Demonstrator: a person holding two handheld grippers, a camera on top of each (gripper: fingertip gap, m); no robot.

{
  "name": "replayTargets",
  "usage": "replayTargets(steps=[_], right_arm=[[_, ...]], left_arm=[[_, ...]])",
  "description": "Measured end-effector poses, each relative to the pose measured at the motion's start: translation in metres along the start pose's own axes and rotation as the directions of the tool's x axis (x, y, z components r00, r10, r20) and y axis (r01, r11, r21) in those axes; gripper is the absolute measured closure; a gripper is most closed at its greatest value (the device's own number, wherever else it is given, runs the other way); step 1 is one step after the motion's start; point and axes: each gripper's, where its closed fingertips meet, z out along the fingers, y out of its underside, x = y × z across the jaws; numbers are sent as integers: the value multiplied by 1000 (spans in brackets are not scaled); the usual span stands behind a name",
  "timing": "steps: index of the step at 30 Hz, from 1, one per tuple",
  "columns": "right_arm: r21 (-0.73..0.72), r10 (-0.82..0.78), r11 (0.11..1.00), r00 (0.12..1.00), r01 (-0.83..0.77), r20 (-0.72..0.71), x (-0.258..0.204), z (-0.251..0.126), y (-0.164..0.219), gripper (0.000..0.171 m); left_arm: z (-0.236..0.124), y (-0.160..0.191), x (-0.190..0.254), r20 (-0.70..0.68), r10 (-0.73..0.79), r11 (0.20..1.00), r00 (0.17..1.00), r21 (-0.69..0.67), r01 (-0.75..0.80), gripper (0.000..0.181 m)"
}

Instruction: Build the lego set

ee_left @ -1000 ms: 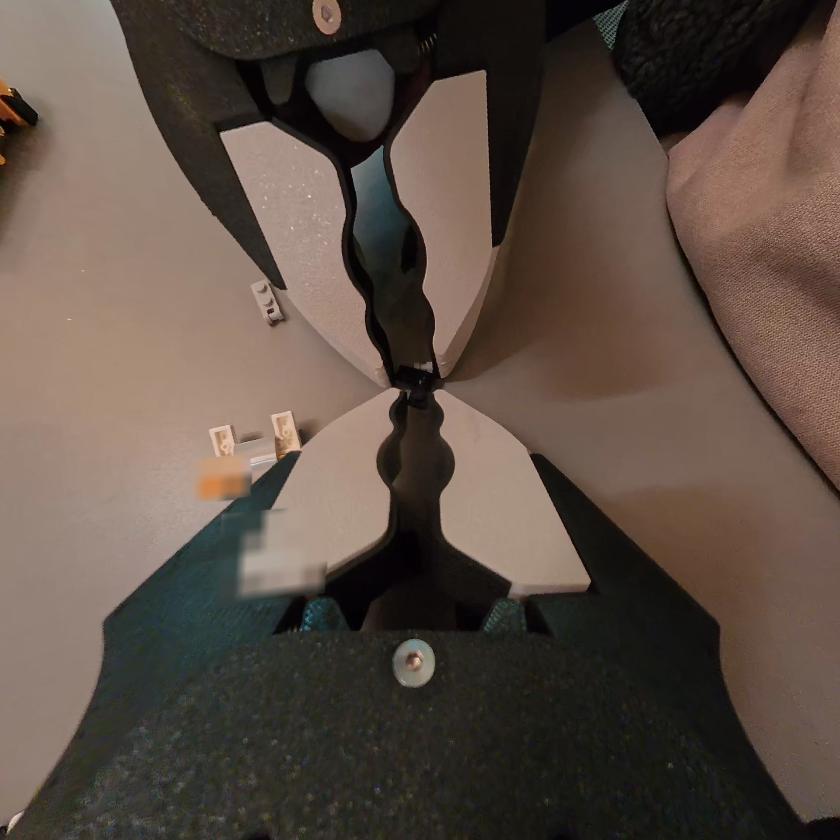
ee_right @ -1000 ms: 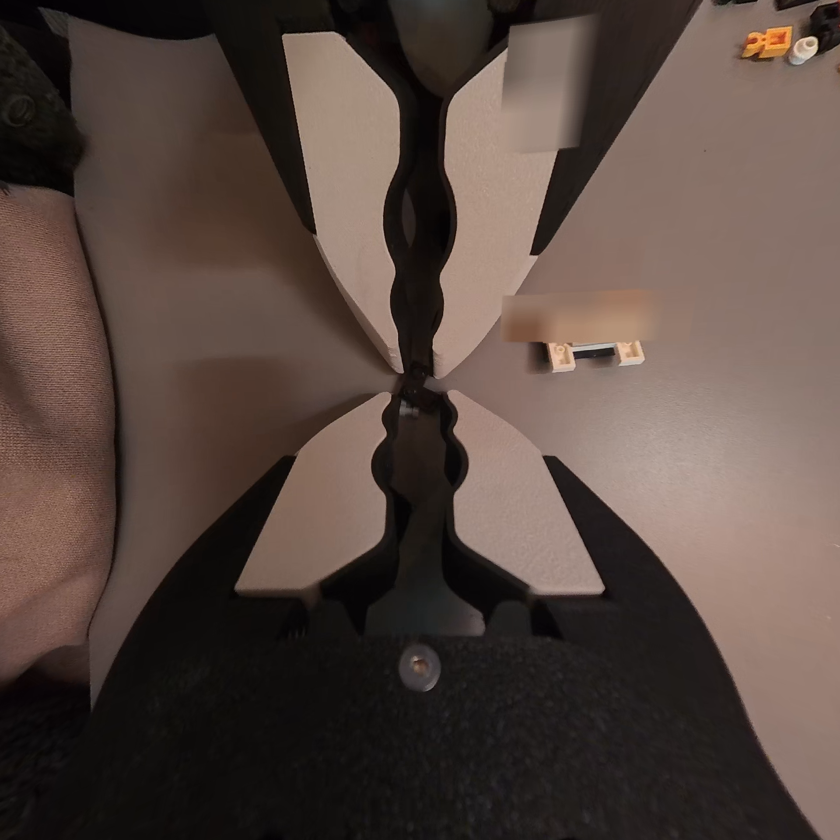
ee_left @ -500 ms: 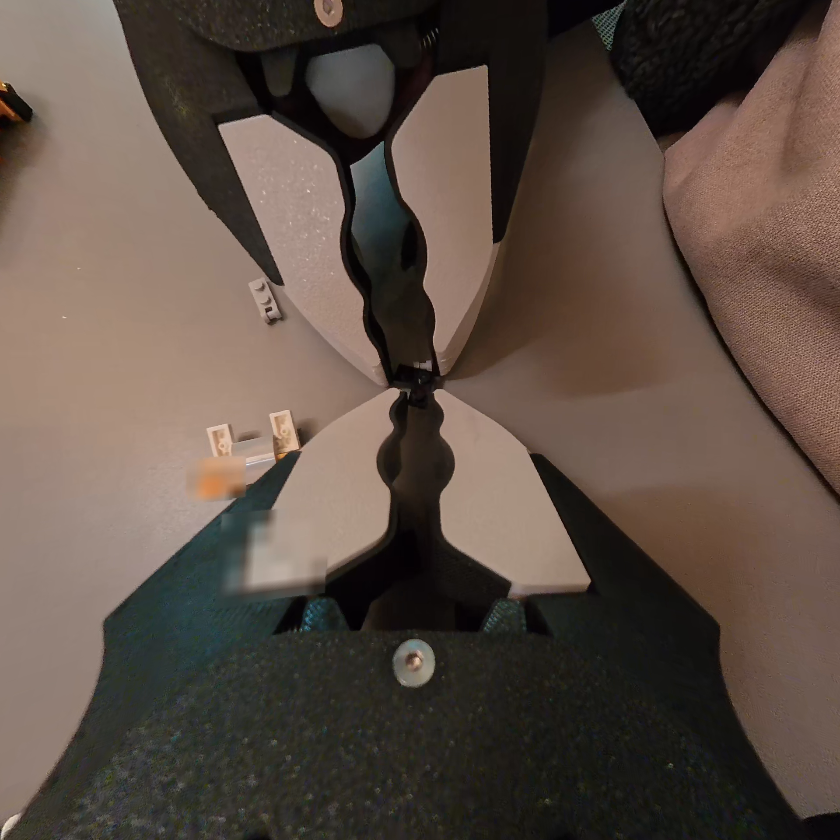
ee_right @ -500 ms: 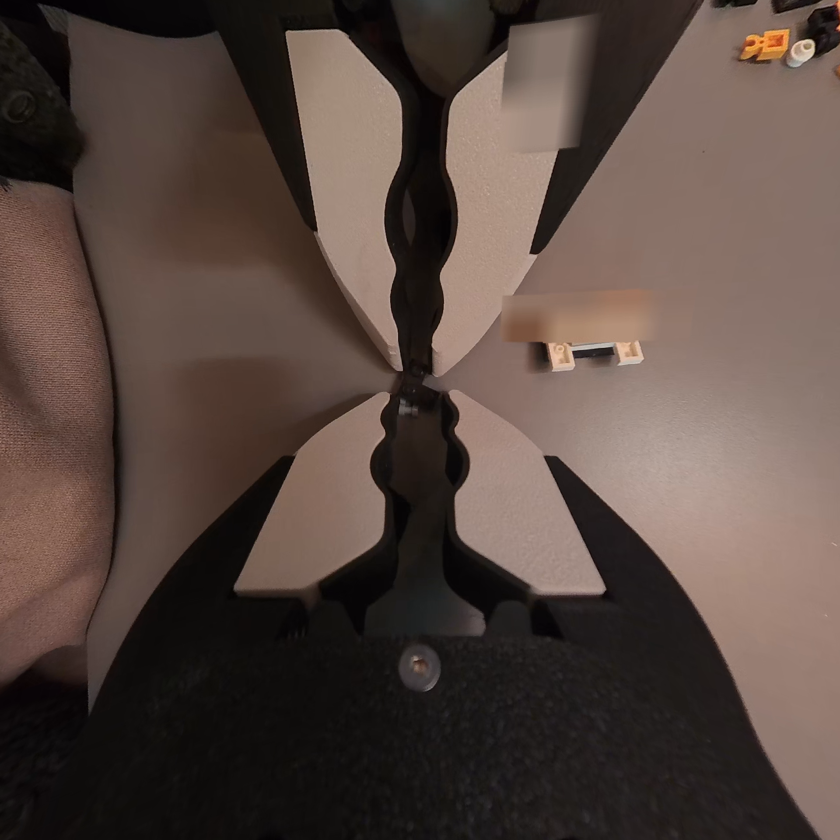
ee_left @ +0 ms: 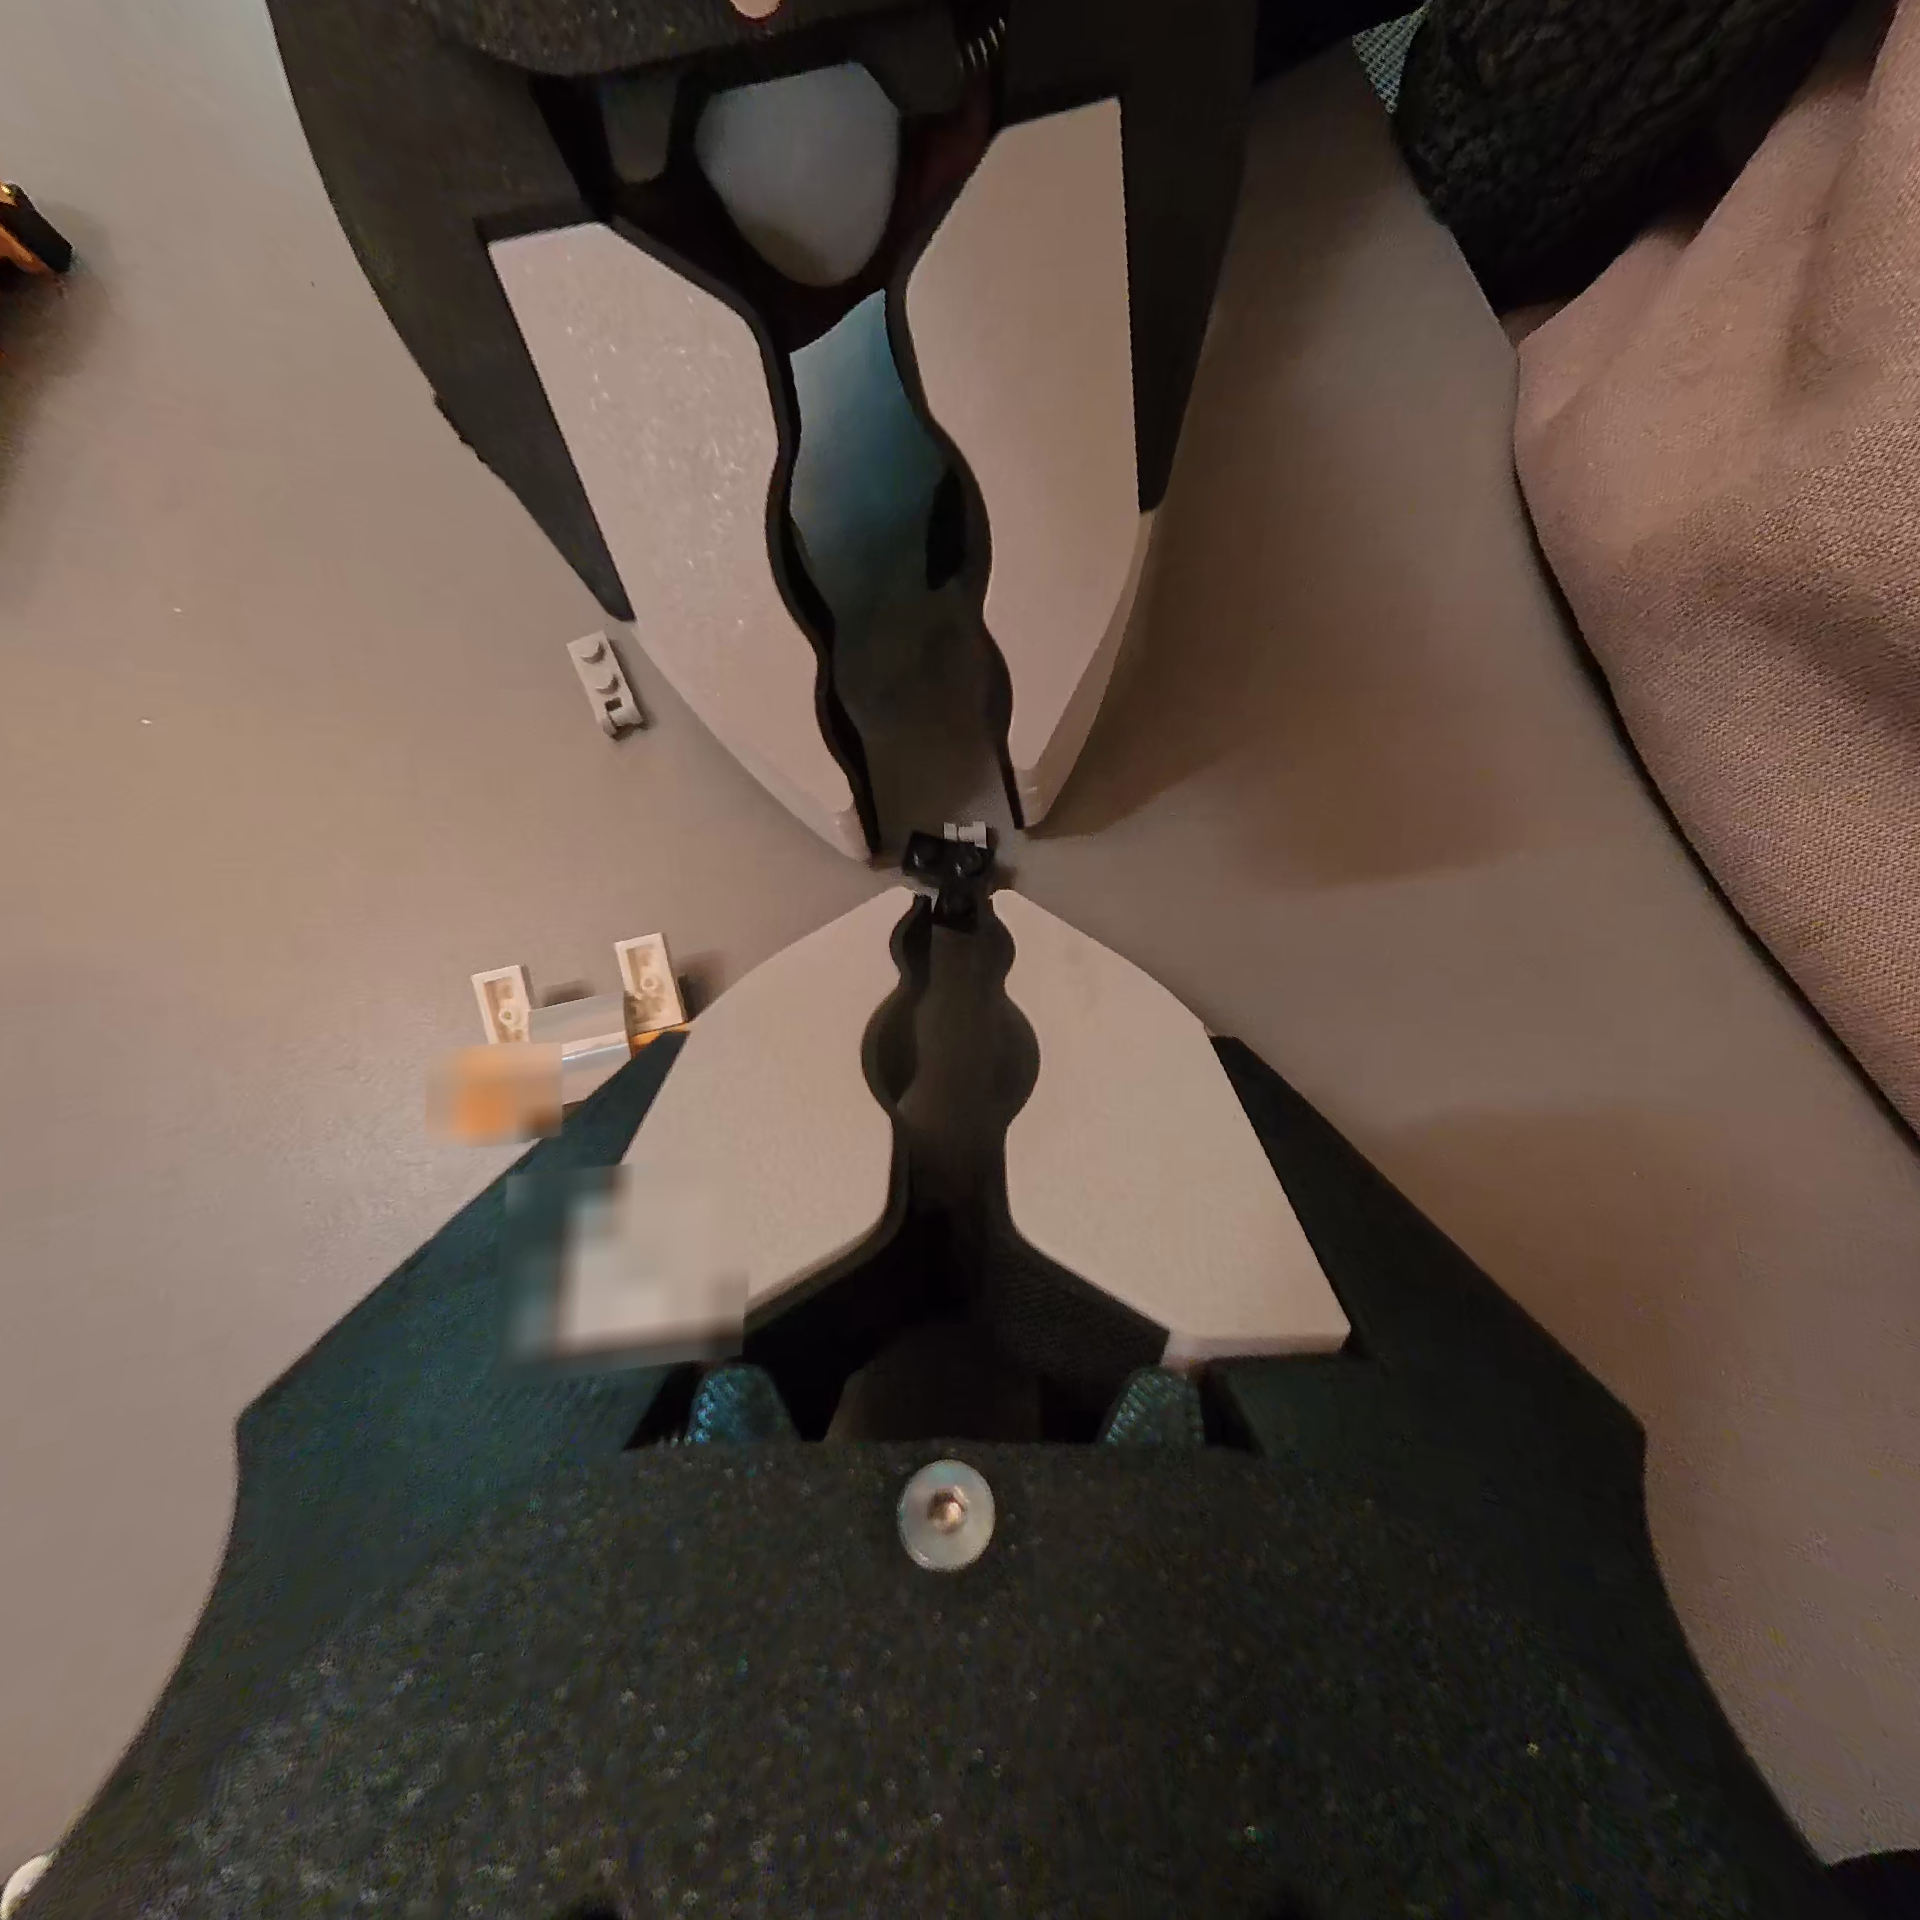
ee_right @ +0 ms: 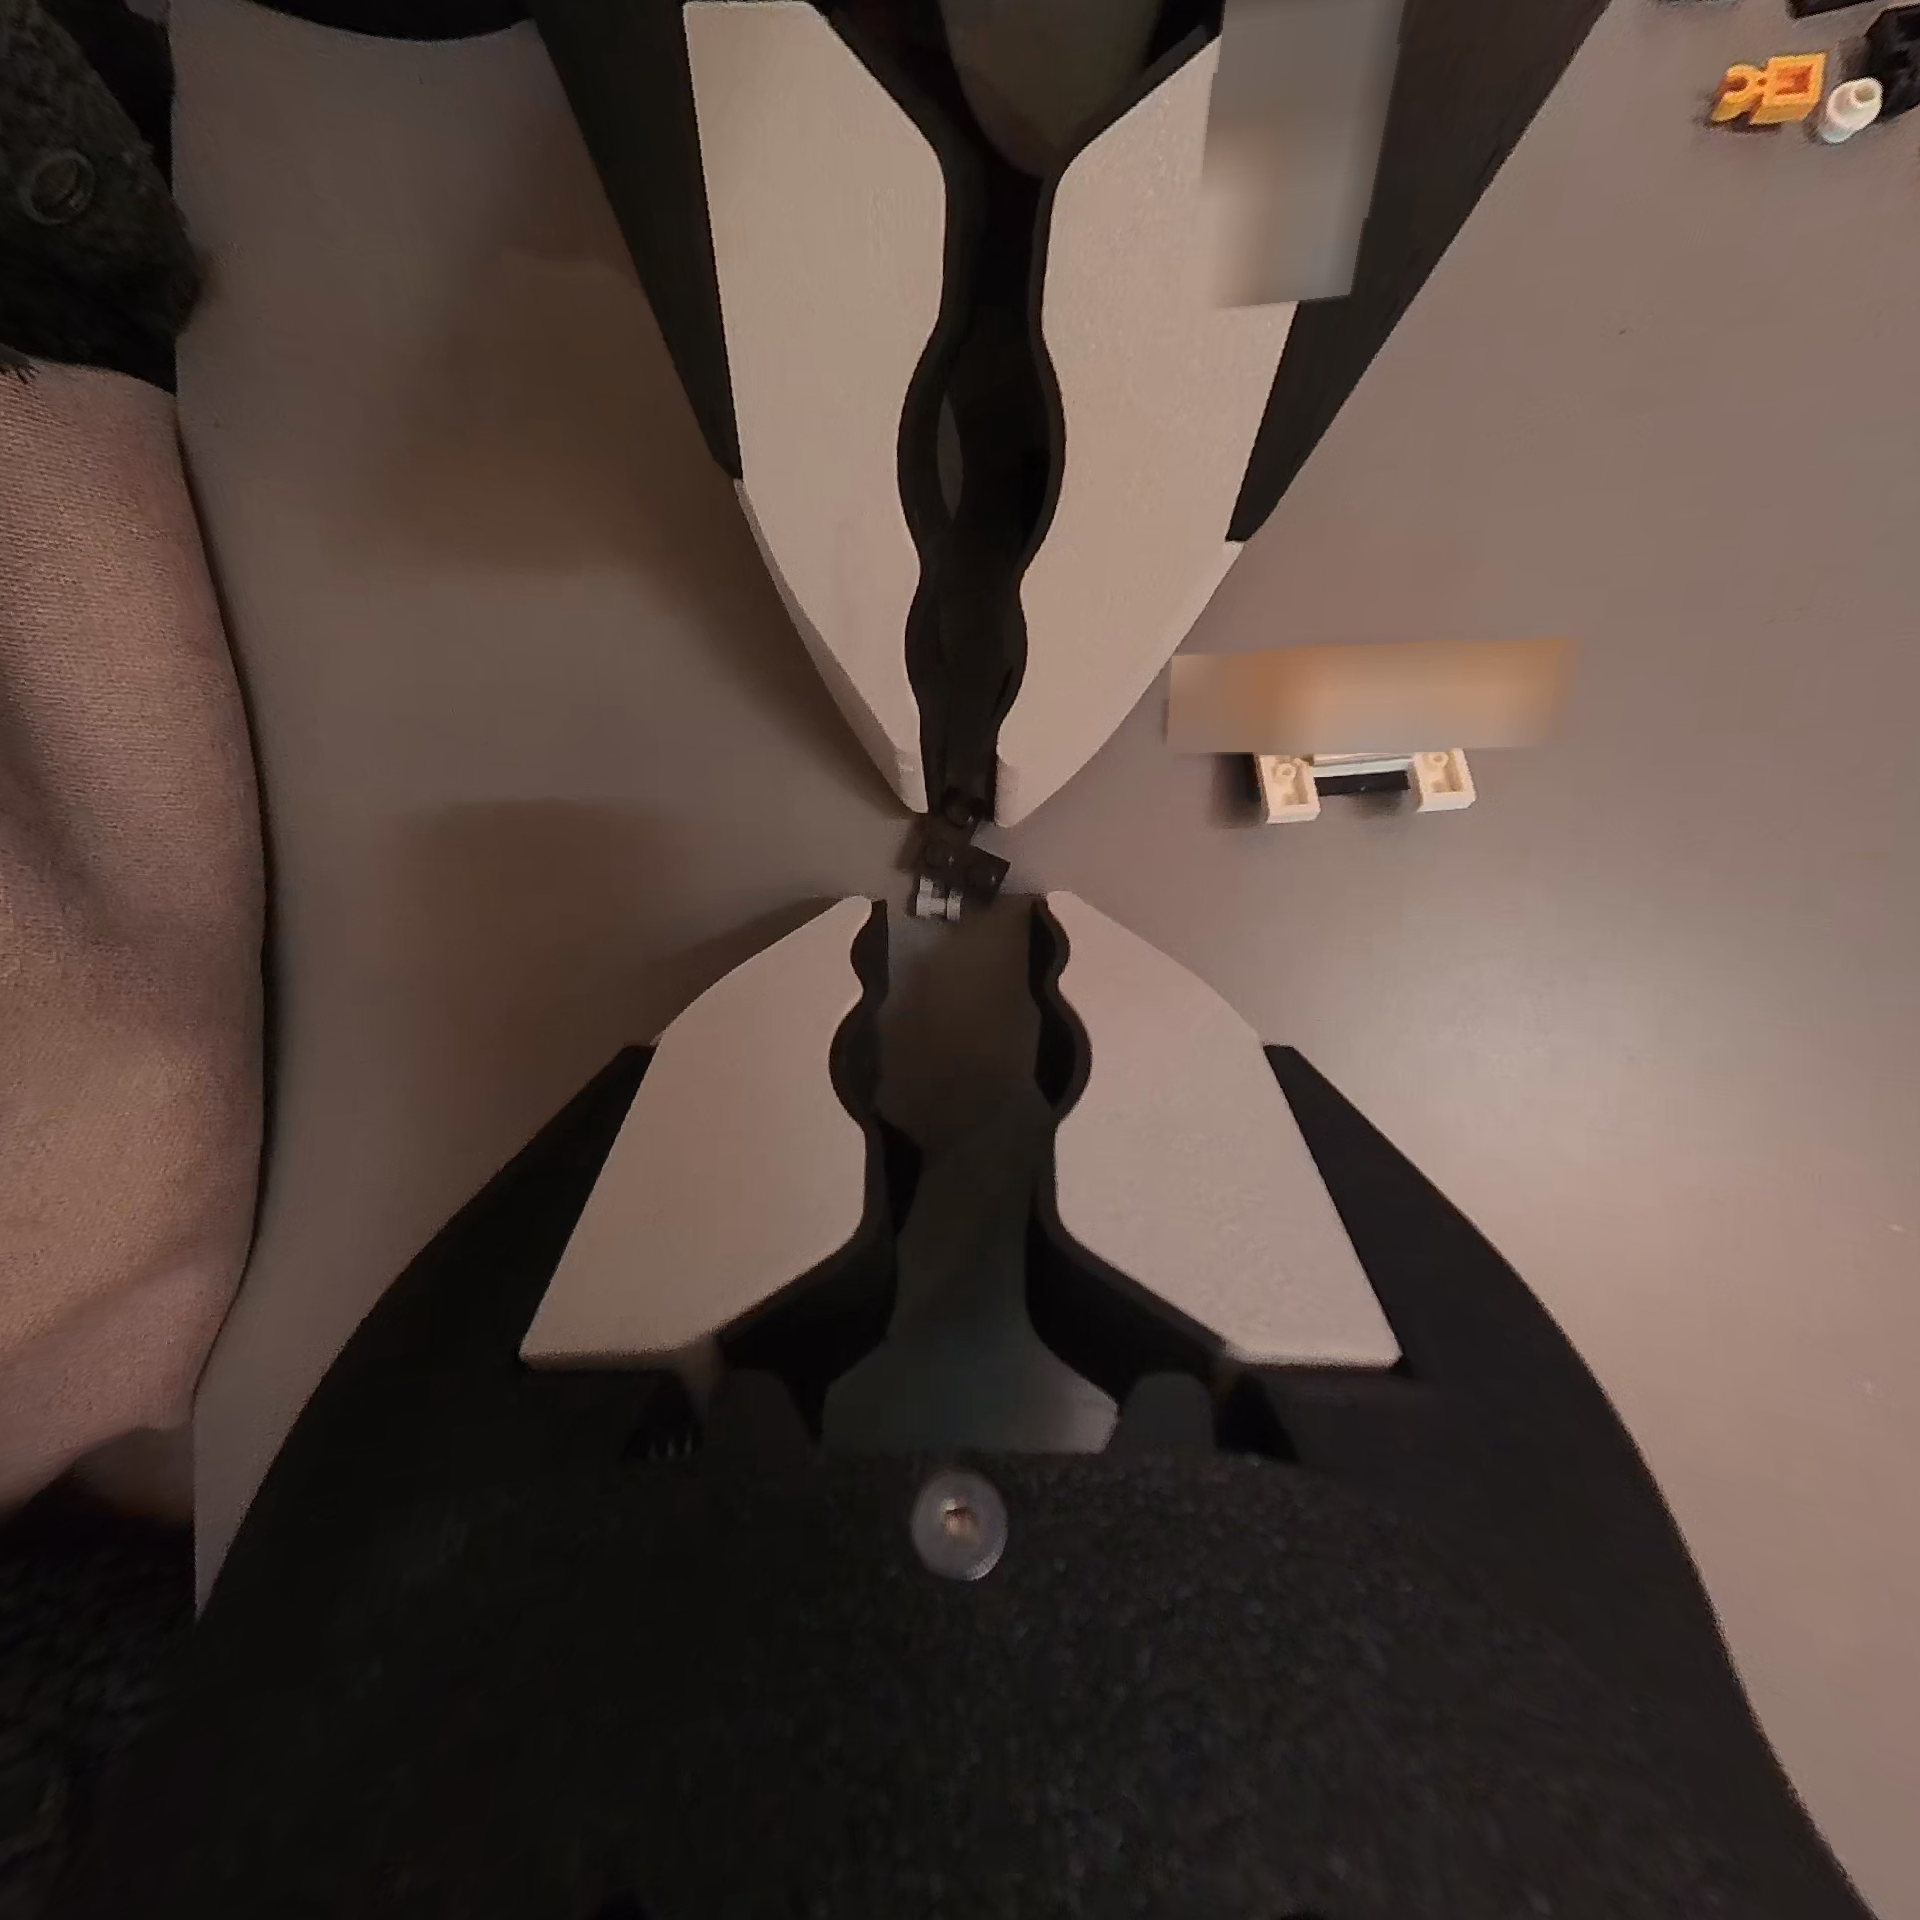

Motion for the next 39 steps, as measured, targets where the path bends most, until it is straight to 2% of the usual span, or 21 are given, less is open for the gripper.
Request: replayTargets(steps=[12, 21, 26, 39], right_arm=[[28, 16, 999, 1000, -17, 11, 0, -4, -2, 149], [12, 10, 1000, 1000, -10, -17, 0, 1, -3, 151], [9, 0, 1000, 1000, 0, -23, 0, 3, -4, 153], [-1, -20, 1000, 999, 20, -28, -1, 3, -3, 155]], left_arm=[[0, 0, -1, 3, -30, 999, 1000, -12, 30, 173], [0, 1, 0, 39, -61, 995, 997, -79, 64, 173], [3, 4, 5, 16, -64, 991, 998, -113, 66, 171], [3, 2, 4, 29, -62, 991, 998, -119, 65, 169]])
